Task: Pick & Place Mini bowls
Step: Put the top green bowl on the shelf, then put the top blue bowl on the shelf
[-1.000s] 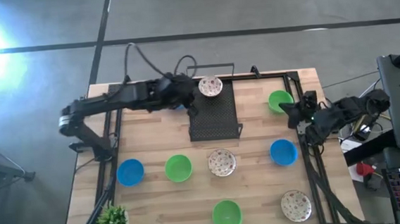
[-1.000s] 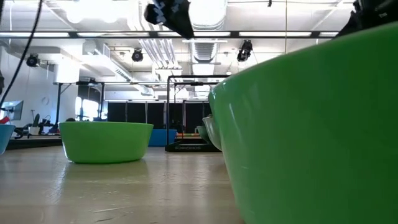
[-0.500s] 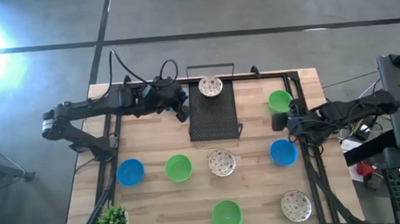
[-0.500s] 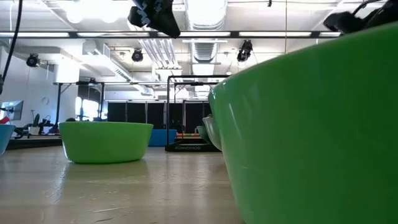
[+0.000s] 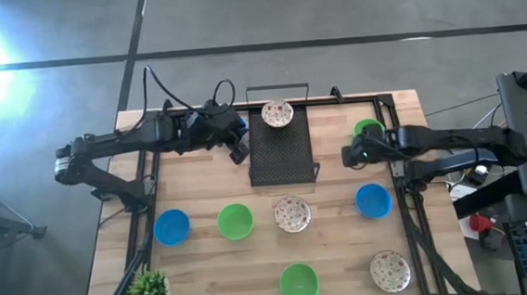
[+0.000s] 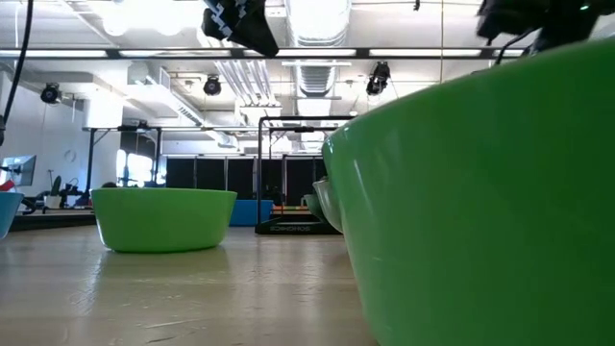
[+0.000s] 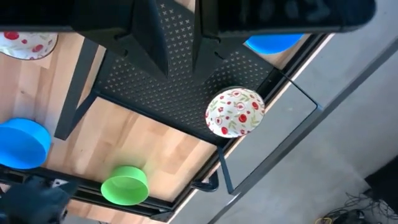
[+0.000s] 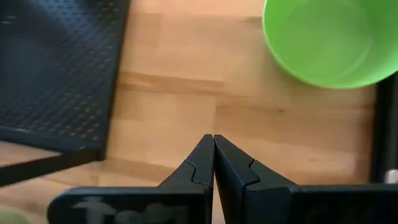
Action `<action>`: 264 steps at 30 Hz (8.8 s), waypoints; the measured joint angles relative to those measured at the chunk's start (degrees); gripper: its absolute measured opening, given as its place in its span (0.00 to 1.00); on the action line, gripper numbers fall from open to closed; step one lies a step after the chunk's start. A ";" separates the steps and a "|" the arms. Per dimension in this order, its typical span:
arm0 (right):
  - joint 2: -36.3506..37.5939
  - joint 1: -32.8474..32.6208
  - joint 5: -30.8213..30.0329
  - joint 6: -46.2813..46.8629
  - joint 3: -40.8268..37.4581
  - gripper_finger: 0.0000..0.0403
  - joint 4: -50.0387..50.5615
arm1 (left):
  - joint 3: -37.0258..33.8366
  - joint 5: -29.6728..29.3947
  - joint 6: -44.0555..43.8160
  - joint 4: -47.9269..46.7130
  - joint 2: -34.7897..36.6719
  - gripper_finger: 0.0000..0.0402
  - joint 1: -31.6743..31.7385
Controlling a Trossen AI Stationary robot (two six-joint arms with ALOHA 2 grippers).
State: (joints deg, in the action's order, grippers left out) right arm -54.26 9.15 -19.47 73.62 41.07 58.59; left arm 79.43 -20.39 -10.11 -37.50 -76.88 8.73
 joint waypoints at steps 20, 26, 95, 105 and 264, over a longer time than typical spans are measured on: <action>-11.02 22.88 9.55 -21.18 3.59 0.03 -0.97 | 0.00 1.30 0.96 -0.02 0.00 0.17 0.00; -12.42 24.86 9.23 -24.23 3.59 0.14 -3.02 | 0.00 1.30 0.94 -0.02 0.00 0.17 0.00; -47.11 13.83 19.56 -65.72 47.04 0.02 -0.83 | 0.03 0.89 -1.50 0.20 0.09 0.17 0.02; -57.24 9.17 21.96 -68.93 54.40 0.02 -0.31 | 0.03 0.92 -1.98 0.15 0.11 0.17 0.07; -31.03 8.48 20.82 -54.79 54.48 0.18 -10.88 | -20.06 13.13 -29.33 -2.27 -7.03 0.17 28.24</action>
State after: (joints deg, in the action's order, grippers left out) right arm -85.30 17.63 1.34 18.83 95.55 47.70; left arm 59.37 -7.27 -39.44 -39.77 -83.91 36.97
